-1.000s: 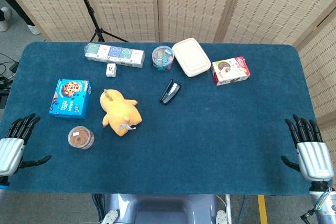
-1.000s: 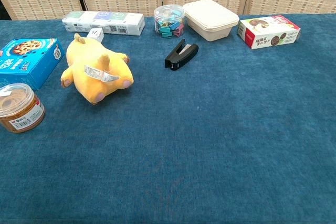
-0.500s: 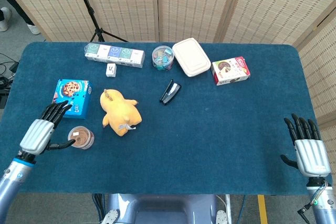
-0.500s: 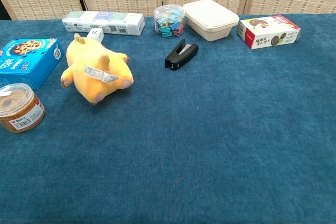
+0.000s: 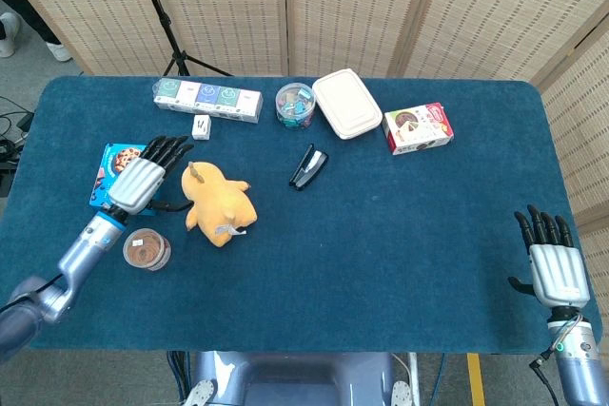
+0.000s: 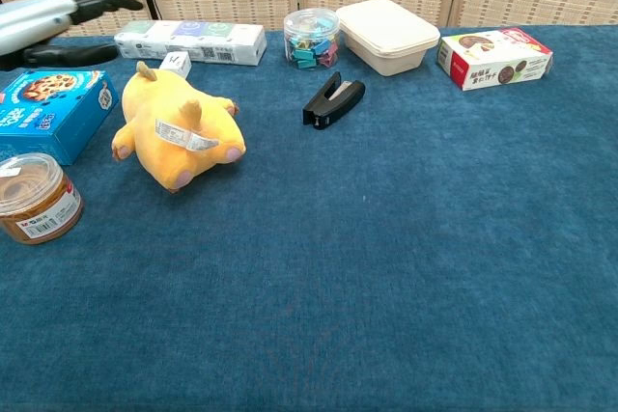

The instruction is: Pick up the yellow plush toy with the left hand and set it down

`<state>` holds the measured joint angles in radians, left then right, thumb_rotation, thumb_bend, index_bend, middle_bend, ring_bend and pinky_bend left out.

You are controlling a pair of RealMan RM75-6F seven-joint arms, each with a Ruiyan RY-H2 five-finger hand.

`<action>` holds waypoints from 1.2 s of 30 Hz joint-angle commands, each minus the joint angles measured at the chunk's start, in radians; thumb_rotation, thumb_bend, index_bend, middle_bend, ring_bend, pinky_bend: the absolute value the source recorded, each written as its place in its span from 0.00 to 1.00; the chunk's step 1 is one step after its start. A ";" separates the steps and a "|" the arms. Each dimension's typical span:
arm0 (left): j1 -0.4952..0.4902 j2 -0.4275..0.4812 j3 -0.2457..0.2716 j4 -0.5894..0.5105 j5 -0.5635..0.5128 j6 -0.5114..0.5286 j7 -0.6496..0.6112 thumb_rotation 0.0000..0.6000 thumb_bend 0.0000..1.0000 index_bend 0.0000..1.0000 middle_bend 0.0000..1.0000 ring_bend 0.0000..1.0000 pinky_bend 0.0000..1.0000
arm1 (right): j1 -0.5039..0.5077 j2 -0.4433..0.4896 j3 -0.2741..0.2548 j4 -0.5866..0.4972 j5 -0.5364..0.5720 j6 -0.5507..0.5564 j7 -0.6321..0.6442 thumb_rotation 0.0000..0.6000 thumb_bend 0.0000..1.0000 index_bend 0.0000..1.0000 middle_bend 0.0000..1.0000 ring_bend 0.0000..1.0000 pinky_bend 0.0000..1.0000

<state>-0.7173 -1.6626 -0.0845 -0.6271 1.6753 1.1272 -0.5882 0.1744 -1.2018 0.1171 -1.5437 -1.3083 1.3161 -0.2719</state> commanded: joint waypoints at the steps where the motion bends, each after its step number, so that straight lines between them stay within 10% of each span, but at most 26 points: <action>1: -0.106 -0.137 0.027 0.176 0.030 -0.063 -0.156 0.00 0.00 0.00 0.00 0.00 0.00 | 0.006 -0.007 0.004 0.007 0.016 -0.012 -0.006 1.00 0.04 0.00 0.00 0.00 0.00; 15: -0.135 -0.265 0.143 0.378 0.067 -0.076 -0.292 0.00 0.00 0.00 0.00 0.00 0.00 | 0.015 -0.003 0.017 0.023 0.064 -0.035 0.019 1.00 0.04 0.00 0.00 0.00 0.00; 36: -0.132 -0.328 0.231 0.323 0.116 0.083 -0.239 0.00 0.00 0.00 0.00 0.00 0.00 | 0.018 0.010 0.008 0.030 0.062 -0.048 0.056 1.00 0.04 0.00 0.00 0.00 0.00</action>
<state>-0.8482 -1.9853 0.1420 -0.2987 1.7869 1.2034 -0.8305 0.1926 -1.1917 0.1250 -1.5142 -1.2465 1.2685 -0.2163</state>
